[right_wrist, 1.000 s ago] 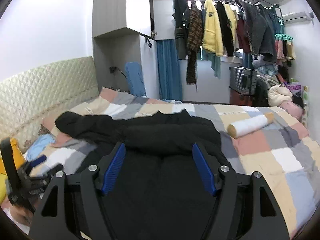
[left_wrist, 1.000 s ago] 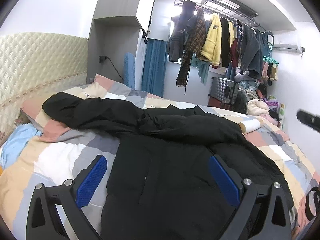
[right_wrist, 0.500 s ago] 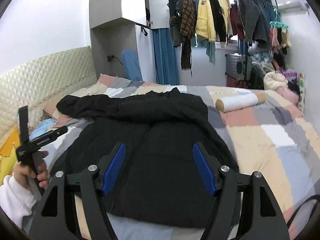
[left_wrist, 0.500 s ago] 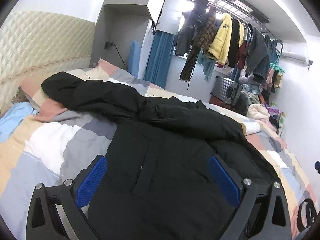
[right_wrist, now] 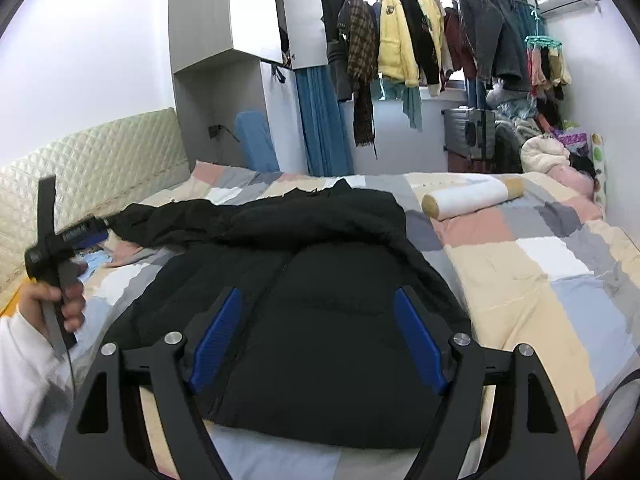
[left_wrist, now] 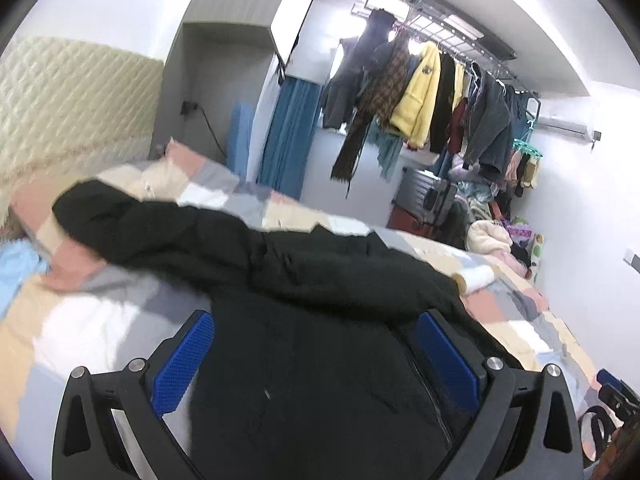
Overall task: Fold large clothes
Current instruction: 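Grasp the other sleeve cuff with the left tool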
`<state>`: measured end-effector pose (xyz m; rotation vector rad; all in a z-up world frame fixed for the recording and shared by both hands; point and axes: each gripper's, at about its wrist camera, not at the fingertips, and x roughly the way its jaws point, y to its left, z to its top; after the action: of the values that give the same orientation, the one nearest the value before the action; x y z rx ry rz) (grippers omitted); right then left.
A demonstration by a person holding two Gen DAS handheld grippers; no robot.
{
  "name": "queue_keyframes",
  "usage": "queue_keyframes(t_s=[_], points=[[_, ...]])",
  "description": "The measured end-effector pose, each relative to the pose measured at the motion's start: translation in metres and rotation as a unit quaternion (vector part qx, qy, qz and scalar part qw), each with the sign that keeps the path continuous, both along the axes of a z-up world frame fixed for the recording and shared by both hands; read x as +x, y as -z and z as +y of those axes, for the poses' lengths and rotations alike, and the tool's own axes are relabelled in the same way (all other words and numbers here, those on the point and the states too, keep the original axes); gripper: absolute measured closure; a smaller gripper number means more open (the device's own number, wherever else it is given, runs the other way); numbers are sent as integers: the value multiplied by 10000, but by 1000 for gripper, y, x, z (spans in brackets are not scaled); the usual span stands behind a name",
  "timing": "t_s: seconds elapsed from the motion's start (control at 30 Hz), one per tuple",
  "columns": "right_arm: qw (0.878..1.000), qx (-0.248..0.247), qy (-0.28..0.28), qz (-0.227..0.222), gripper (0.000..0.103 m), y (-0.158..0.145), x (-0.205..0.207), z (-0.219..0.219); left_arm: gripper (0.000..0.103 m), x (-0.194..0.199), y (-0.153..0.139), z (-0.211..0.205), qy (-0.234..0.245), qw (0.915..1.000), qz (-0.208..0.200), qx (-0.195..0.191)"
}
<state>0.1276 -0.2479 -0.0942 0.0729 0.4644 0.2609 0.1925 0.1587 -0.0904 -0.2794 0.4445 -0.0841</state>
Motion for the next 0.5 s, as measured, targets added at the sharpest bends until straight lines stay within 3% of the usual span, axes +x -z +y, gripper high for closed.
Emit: queue_keyframes(t_s=[0.2,0.37,0.5], points=[[10000,53,-55,20,24,5,9,6,0,37,-11,55,-269,9991,283,187],[9991,261,-161,308,24,12,16,9,0,73,-13,129,-677,9963,454,-271],[9981,280,-81,535,24,19,26,14,0,109,2,194,-1025,9895,675,-758]])
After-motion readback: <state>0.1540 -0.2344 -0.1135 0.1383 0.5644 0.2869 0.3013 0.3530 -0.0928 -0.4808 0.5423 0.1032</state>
